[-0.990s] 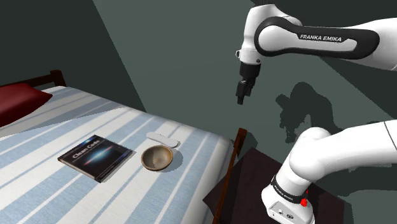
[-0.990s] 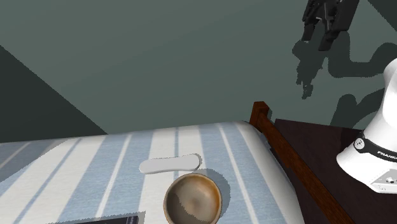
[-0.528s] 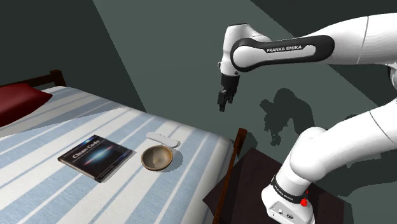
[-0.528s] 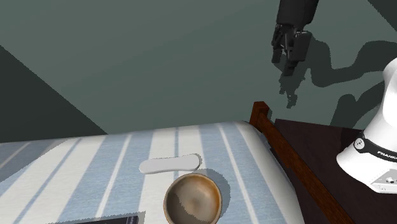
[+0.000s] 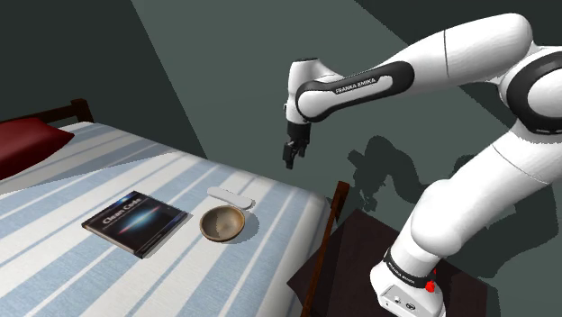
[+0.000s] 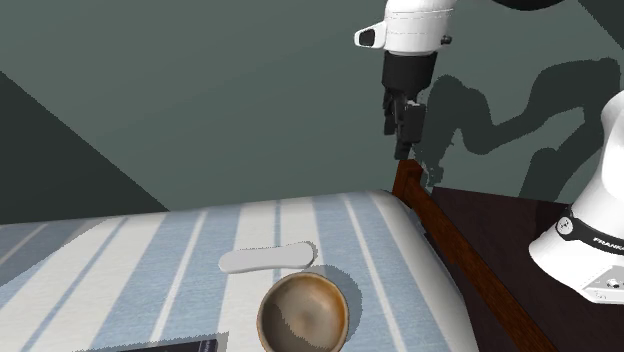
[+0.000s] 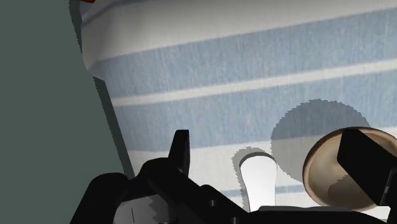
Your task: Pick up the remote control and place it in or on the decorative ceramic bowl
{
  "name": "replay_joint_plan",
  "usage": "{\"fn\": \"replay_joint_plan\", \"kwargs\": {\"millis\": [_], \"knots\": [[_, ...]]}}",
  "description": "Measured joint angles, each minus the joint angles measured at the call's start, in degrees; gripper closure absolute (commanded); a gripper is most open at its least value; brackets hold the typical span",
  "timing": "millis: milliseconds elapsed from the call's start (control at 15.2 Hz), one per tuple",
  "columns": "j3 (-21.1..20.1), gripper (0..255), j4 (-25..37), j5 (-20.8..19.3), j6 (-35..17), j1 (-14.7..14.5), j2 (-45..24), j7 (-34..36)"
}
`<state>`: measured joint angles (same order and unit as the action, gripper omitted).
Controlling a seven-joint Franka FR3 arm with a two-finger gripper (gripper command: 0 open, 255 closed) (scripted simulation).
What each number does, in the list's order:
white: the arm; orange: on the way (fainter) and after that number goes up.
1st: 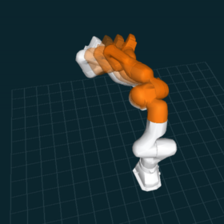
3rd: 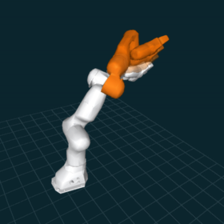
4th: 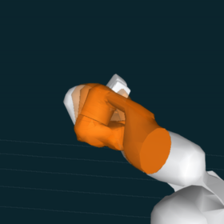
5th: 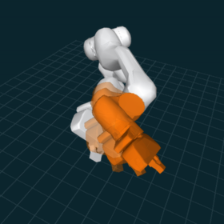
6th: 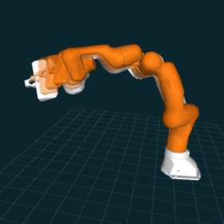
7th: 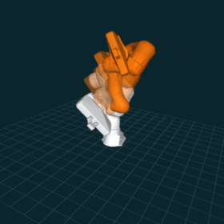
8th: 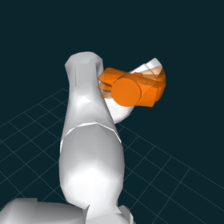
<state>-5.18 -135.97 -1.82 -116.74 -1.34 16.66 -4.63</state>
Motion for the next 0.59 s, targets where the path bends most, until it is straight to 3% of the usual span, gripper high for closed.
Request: {"fn": "replay_joint_plan", "kwargs": {"millis": [594], "knots": [[-1.47,0,9.63,-1.78,-10.93,-0.83,-19.98,1.67]]}}
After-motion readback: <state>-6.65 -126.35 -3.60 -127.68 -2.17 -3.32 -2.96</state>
